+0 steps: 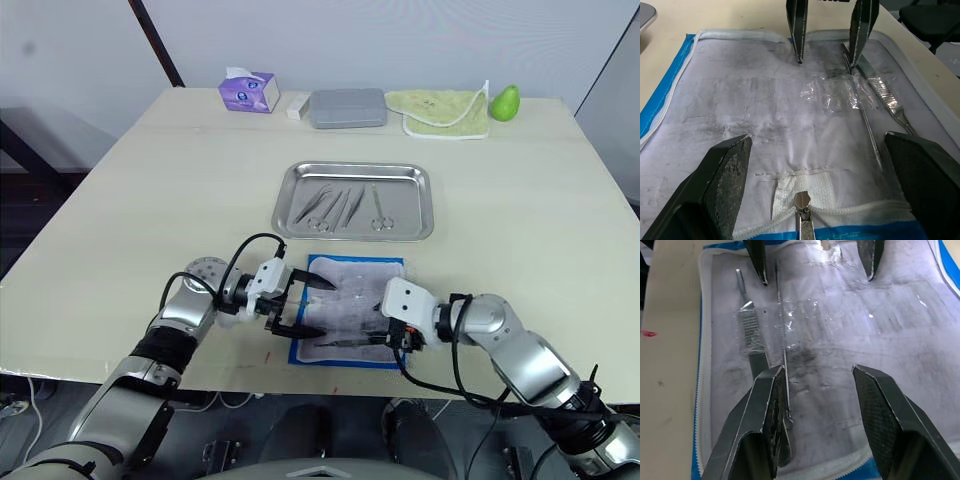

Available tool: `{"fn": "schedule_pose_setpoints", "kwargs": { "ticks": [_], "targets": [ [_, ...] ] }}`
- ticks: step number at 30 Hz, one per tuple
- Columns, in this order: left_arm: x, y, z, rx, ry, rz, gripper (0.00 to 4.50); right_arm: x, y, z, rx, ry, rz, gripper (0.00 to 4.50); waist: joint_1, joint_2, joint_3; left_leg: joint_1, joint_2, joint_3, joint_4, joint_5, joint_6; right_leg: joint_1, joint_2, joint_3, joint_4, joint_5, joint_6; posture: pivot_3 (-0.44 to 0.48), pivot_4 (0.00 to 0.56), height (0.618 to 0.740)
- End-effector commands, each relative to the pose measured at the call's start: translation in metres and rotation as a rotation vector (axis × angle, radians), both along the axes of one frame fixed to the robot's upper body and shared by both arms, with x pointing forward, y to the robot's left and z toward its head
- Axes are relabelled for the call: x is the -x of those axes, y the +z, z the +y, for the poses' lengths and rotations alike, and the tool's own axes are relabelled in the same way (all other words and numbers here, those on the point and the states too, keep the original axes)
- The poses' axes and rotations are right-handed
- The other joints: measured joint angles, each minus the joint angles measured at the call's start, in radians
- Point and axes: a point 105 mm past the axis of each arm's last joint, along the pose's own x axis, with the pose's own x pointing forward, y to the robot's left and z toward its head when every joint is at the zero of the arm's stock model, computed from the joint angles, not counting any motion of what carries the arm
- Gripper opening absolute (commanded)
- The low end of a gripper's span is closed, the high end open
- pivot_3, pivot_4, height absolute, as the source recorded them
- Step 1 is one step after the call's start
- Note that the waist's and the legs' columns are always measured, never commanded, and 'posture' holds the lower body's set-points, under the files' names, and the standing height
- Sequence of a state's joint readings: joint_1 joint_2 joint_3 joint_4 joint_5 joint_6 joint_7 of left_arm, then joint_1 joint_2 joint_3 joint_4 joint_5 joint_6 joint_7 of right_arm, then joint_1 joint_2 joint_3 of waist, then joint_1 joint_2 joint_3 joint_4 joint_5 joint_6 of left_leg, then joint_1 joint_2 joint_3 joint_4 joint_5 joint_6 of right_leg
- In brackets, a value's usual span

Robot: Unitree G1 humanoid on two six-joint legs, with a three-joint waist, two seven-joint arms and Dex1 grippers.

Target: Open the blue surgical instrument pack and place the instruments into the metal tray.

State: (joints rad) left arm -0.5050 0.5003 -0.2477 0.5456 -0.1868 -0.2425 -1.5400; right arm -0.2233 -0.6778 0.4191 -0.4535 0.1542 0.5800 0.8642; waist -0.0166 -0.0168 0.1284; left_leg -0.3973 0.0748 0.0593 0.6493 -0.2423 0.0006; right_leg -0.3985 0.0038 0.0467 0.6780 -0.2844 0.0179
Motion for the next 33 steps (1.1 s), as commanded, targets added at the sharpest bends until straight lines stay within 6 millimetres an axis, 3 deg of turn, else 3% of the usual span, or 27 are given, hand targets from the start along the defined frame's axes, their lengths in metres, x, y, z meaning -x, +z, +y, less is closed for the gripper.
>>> {"fn": "schedule_pose_setpoints", "kwargs": {
  "ticks": [1,21,24,25,27,33],
  "targets": [
    [0.010,-0.022,0.010,-0.083,0.012,0.096,4.50,0.002,0.008,0.004,-0.011,0.027,-0.025,2.24,0.000,0.000,0.000,0.000,0.000,0.000,0.000,0.000,0.000,0.000,0.000,0.000,0.000,0.000,0.000,0.000,0.150,0.740],
    [0.010,-0.015,0.008,-0.081,0.021,0.090,4.50,0.000,-0.008,0.011,0.000,0.019,0.044,2.24,-0.001,-0.003,0.001,0.000,0.000,0.000,0.000,0.000,0.000,0.000,0.000,0.000,0.000,0.002,0.003,0.000,0.150,0.740],
    [0.011,-0.015,0.007,-0.081,0.022,0.091,4.50,0.003,-0.012,0.008,0.012,0.021,0.067,1.32,-0.001,-0.003,0.001,0.000,0.000,0.000,0.000,0.000,0.000,0.000,0.000,0.000,0.000,0.002,0.003,0.000,0.150,0.740],
    [0.011,-0.015,0.007,-0.081,0.022,0.091,4.50,0.004,-0.014,0.008,0.017,0.022,0.075,0.73,-0.001,-0.003,0.001,0.000,0.000,0.000,0.000,0.000,0.000,0.000,0.000,0.000,0.000,0.002,0.003,0.000,0.150,0.740],
    [0.011,-0.015,0.007,-0.081,0.023,0.092,4.50,0.004,-0.016,0.007,0.022,0.022,0.079,0.19,-0.001,-0.003,0.002,0.000,0.000,0.000,0.000,0.000,0.000,0.000,0.000,0.000,0.000,0.002,0.003,0.000,0.150,0.740],
    [0.011,-0.015,0.007,-0.081,0.025,0.093,4.50,0.002,-0.001,0.010,0.019,0.052,0.033,0.19,-0.001,-0.003,0.002,0.000,0.000,0.000,0.000,0.000,0.000,0.000,0.000,0.000,0.000,0.002,0.003,0.000,0.150,0.740]
  ]
}}
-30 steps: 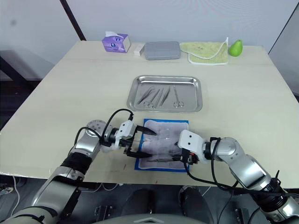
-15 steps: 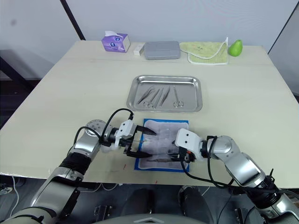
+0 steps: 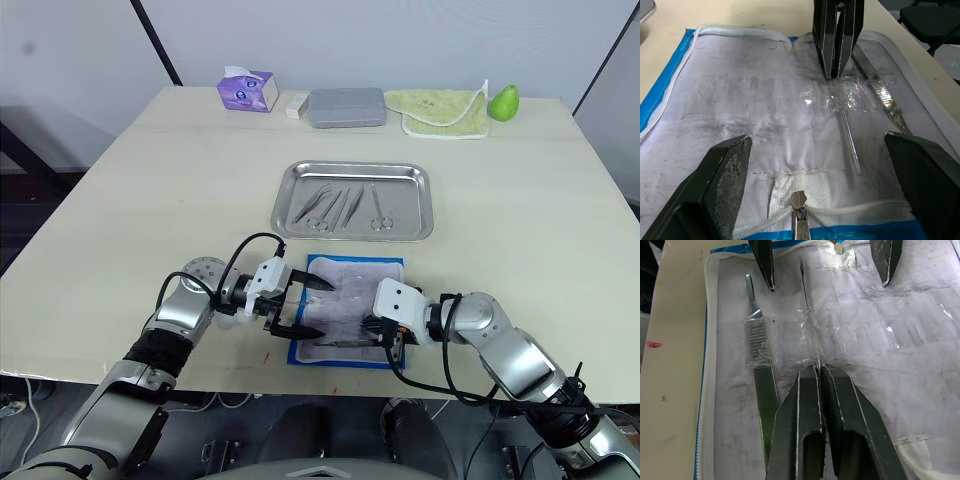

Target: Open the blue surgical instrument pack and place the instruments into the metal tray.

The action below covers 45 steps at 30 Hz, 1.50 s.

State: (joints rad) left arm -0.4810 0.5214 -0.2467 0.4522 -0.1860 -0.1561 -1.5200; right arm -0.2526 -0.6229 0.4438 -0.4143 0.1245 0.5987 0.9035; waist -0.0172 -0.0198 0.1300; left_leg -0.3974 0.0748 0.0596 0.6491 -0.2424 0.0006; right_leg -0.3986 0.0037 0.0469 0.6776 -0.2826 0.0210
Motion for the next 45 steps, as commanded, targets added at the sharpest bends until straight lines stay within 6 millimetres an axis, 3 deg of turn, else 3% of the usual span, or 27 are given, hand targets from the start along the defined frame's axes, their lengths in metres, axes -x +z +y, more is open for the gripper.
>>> {"fn": "schedule_pose_setpoints", "kwargs": {
  "ticks": [1,14,20,26,37,45],
  "targets": [
    [0.008,-0.020,0.007,-0.066,0.009,0.079,4.50,0.002,0.007,0.000,0.026,0.033,-0.011,0.19,0.000,0.000,0.000,0.000,0.000,0.000,0.000,0.000,0.000,0.000,0.000,0.000,0.000,0.000,0.000,0.000,0.150,0.740],
    [0.007,-0.021,0.007,-0.068,0.016,0.080,4.50,-0.002,0.041,0.008,0.078,0.089,-0.052,0.19,0.001,-0.001,0.001,-0.003,0.000,0.001,0.000,0.000,0.000,-0.004,0.000,0.001,0.000,0.001,-0.002,0.000,0.150,0.740],
    [0.007,-0.022,0.007,-0.066,0.020,0.079,4.50,0.002,0.041,0.010,0.043,0.077,0.050,0.19,0.001,-0.001,0.001,-0.003,0.000,0.001,0.000,0.000,0.000,-0.004,-0.001,0.001,0.000,0.002,-0.003,0.000,0.150,0.740],
    [0.007,-0.022,0.007,-0.065,0.020,0.081,4.50,0.003,0.029,0.003,0.059,0.061,0.022,2.94,0.001,-0.001,0.001,-0.004,0.000,0.001,0.000,0.000,0.000,-0.004,-0.001,0.001,0.000,0.002,-0.003,0.000,0.150,0.740],
    [0.008,-0.023,0.008,-0.067,0.019,0.083,4.50,-0.004,0.004,-0.005,0.014,0.019,-0.012,2.94,0.001,-0.001,0.001,-0.003,0.000,0.002,0.000,0.000,0.000,-0.004,0.000,0.002,0.001,0.000,0.000,0.000,0.150,0.740],
    [0.007,-0.024,0.009,-0.069,0.019,0.082,4.50,-0.007,-0.004,-0.009,-0.010,-0.003,0.016,2.94,0.001,-0.001,0.001,-0.002,0.000,0.002,0.000,0.000,0.000,-0.004,0.000,0.002,0.001,0.000,0.001,0.000,0.150,0.740]
  ]
}}
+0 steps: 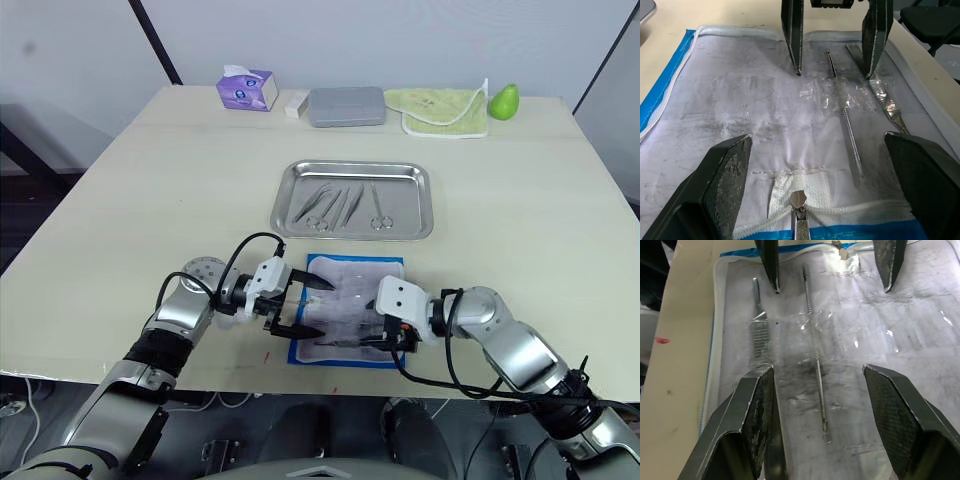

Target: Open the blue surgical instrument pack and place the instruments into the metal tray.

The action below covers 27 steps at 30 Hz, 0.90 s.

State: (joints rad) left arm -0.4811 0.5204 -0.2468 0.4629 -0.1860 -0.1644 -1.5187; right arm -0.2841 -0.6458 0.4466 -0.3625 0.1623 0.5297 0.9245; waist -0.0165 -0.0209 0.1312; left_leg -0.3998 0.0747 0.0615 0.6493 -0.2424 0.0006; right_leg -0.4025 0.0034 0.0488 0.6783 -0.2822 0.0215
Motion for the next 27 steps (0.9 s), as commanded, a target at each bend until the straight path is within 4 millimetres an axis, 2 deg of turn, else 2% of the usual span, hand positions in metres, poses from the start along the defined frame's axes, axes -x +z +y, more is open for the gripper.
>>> {"fn": "schedule_pose_setpoints", "kwargs": {
  "ticks": [1,10,12,13,15,17,20,21,27],
  "targets": [
    [0.008,-0.022,0.008,-0.069,0.016,0.081,4.50,-0.003,-0.007,-0.006,-0.011,-0.049,0.041,2.94,0.000,0.000,0.000,0.000,0.000,0.000,0.000,0.000,0.000,0.000,0.000,0.000,0.000,0.000,0.000,0.000,0.150,0.740],
    [0.007,-0.023,0.009,-0.071,0.017,0.079,4.50,-0.002,-0.019,-0.015,0.052,-0.034,0.016,2.94,0.001,0.000,0.000,0.000,0.000,0.000,0.000,0.000,0.000,0.000,0.000,0.000,0.000,0.000,0.000,0.000,0.150,0.740],
    [0.007,-0.023,0.009,-0.071,0.016,0.079,4.50,0.000,-0.027,-0.017,0.086,-0.038,0.028,2.94,0.001,0.000,0.000,0.000,0.000,0.000,0.000,0.000,0.000,0.000,0.000,0.000,0.000,0.000,0.000,0.000,0.150,0.740],
    [0.008,-0.023,0.009,-0.071,0.016,0.080,4.50,0.000,-0.033,-0.019,0.107,-0.047,0.043,2.59,0.001,0.000,0.000,0.000,0.000,0.000,0.000,0.000,0.000,0.000,0.000,0.000,0.000,0.000,0.000,0.000,0.150,0.740],
    [0.008,-0.023,0.009,-0.070,0.015,0.082,4.50,0.003,-0.042,-0.024,0.139,-0.060,0.084,2.24,0.001,-0.001,-0.002,0.001,0.000,0.000,0.000,0.000,0.000,0.000,0.000,0.000,0.000,0.000,0.000,0.000,0.150,0.740],
    [0.008,-0.023,0.009,-0.068,0.015,0.083,4.50,0.003,-0.048,-0.026,0.157,-0.076,0.100,1.31,0.000,-0.002,-0.003,0.001,0.000,0.000,0.000,0.000,0.000,0.001,0.000,0.000,0.000,0.000,0.000,0.000,0.150,0.740],
    [0.008,-0.023,0.009,-0.068,0.016,0.085,4.50,0.004,-0.052,-0.027,0.176,-0.081,0.104,0.19,0.000,-0.003,-0.006,0.002,0.000,0.001,0.000,0.000,0.000,0.001,0.000,0.001,0.000,0.000,0.000,0.000,0.150,0.740],
    [0.008,-0.023,0.009,-0.068,0.016,0.086,4.50,0.004,-0.052,-0.026,0.176,-0.085,0.101,0.06,0.000,-0.004,-0.007,0.003,0.000,0.000,0.000,0.000,0.000,0.002,0.000,0.001,0.000,0.000,-0.001,0.000,0.150,0.740],
    [0.009,-0.023,0.010,-0.067,0.020,0.089,4.50,0.002,-0.042,-0.021,0.179,-0.057,0.064,0.06,0.000,-0.004,-0.008,0.005,0.001,0.000,0.000,0.000,0.000,0.004,0.000,0.000,0.000,-0.002,-0.004,0.000,0.150,0.740]
  ]
}}
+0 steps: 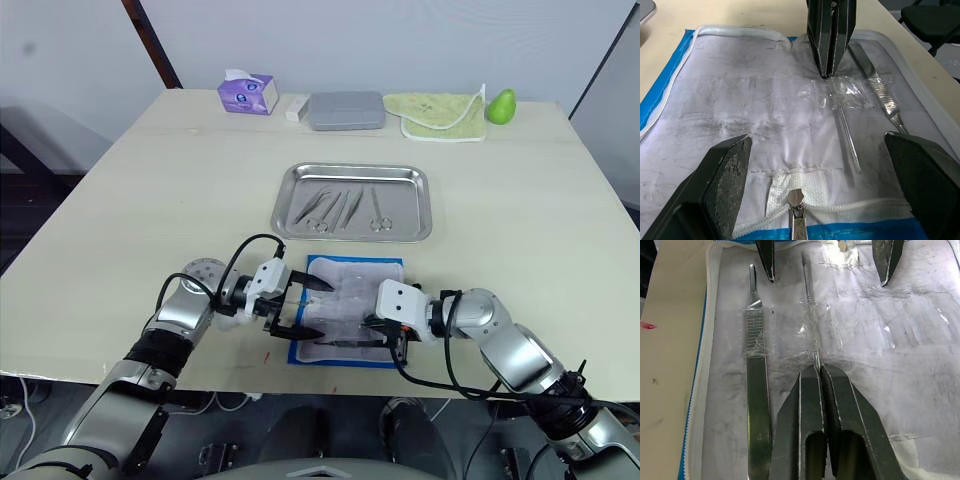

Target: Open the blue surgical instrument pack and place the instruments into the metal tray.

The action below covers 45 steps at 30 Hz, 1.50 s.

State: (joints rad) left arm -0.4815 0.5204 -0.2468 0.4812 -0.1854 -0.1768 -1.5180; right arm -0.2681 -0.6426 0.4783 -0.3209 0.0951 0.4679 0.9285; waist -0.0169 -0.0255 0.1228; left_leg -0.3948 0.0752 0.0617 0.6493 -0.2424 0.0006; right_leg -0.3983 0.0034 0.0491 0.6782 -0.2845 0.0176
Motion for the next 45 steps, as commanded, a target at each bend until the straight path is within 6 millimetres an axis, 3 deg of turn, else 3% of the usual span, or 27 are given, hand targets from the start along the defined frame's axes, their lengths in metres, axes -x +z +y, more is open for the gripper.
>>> {"fn": "schedule_pose_setpoints", "kwargs": {
  "ticks": [1,10,19,45],
  "targets": [
    [0.009,-0.021,0.008,-0.066,0.014,0.086,4.50,0.000,-0.024,-0.017,0.128,-0.073,0.072,0.06,0.000,0.000,0.000,0.000,0.000,0.000,0.000,0.000,0.000,0.000,0.000,0.000,0.000,0.000,0.000,0.000,0.150,0.740],
    [0.010,-0.021,0.008,-0.067,0.017,0.087,4.50,-0.004,0.006,-0.004,0.109,-0.068,0.047,0.06,0.000,0.001,0.001,-0.001,0.000,0.000,0.000,0.000,0.000,0.000,-0.001,0.000,0.000,0.001,-0.001,0.000,0.150,0.740],
    [0.010,-0.022,0.007,-0.073,0.017,0.087,4.50,-0.004,0.023,-0.001,0.113,-0.065,0.042,0.06,0.001,0.002,0.002,-0.004,0.000,-0.001,0.000,0.000,0.000,-0.004,-0.002,0.000,0.000,0.001,-0.002,0.000,0.150,0.740],
    [0.010,-0.021,0.007,-0.078,0.018,0.087,4.50,-0.003,0.045,-0.007,0.162,-0.061,0.022,0.06,0.001,0.003,0.007,-0.005,-0.001,-0.002,0.000,0.000,0.000,-0.005,-0.002,0.000,0.000,0.001,-0.001,0.000,0.150,0.740]
  ]
}}
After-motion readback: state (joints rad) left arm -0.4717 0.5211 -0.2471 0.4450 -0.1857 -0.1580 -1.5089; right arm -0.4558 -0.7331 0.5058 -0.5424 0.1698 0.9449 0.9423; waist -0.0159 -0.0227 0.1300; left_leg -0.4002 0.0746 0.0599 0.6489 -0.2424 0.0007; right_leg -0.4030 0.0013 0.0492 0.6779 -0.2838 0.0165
